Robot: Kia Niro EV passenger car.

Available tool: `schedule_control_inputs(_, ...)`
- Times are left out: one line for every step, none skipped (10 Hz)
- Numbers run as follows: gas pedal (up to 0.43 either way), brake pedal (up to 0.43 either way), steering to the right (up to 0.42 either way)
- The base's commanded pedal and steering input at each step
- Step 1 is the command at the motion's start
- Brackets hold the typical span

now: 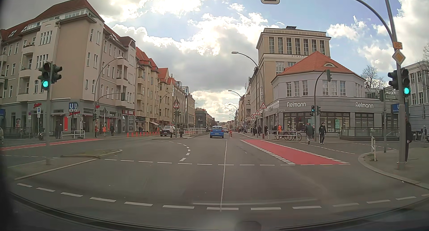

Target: Follow the waypoints while adhering to traffic rules and regulations

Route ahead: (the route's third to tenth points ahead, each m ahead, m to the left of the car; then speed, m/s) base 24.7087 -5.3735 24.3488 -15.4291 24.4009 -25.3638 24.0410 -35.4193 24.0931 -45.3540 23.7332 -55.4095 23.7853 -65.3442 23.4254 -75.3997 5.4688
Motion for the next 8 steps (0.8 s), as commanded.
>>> schedule_control_inputs(0.000,0.244,0.020)
schedule_control_inputs(0.000,0.244,0.021)
schedule_control_inputs(0.000,0.238,0.021)
schedule_control_inputs(0.000,0.238,0.021)
schedule_control_inputs(0.000,0.238,0.024)
schedule_control_inputs(0.000,0.238,0.029)
schedule_control_inputs(0.000,0.232,0.032)
schedule_control_inputs(0.000,0.226,0.034)
